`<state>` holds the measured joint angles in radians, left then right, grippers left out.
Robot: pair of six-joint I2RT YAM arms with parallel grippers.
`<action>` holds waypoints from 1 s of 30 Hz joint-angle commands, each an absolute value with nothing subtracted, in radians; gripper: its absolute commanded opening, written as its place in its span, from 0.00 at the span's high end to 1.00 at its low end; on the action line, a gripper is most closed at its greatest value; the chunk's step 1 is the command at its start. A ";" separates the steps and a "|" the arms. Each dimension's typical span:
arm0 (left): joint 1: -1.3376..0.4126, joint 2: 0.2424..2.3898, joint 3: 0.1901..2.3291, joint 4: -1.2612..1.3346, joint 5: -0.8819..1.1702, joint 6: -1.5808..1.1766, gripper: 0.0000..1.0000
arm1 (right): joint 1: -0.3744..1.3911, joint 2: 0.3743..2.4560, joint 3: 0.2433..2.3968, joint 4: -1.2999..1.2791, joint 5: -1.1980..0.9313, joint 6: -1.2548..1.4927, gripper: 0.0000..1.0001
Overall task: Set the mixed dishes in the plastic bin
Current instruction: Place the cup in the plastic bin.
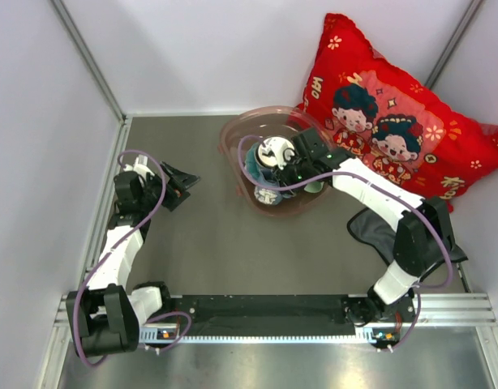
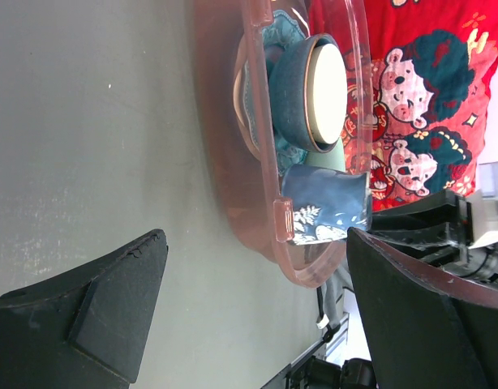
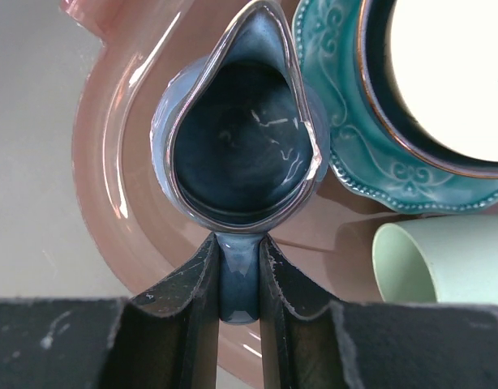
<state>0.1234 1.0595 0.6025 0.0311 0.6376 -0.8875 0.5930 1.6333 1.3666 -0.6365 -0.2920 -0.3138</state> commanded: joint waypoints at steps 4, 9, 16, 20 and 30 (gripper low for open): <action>0.123 1.054 0.626 0.061 0.638 -0.876 0.05 | 0.594 1.638 1.361 -0.557 -0.337 -0.318 1.00; 0.124 1.054 0.624 0.063 0.641 -0.874 0.05 | 0.592 1.681 1.356 -0.549 -0.353 -0.313 1.00; 0.124 1.051 0.623 0.063 0.640 -0.879 0.05 | 0.601 1.718 1.356 -0.549 -0.356 -0.313 1.00; 0.124 1.052 0.623 0.064 0.638 -0.879 0.05 | 0.600 1.736 1.356 -0.551 -0.348 -0.311 1.00; 0.124 1.051 0.617 0.068 0.638 -0.879 0.05 | 0.601 1.784 1.365 -0.548 -0.331 -0.301 0.93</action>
<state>0.1234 1.0595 0.6025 0.0315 0.6380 -0.8879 0.5953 1.7721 1.3460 -0.6067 -0.3153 -0.3061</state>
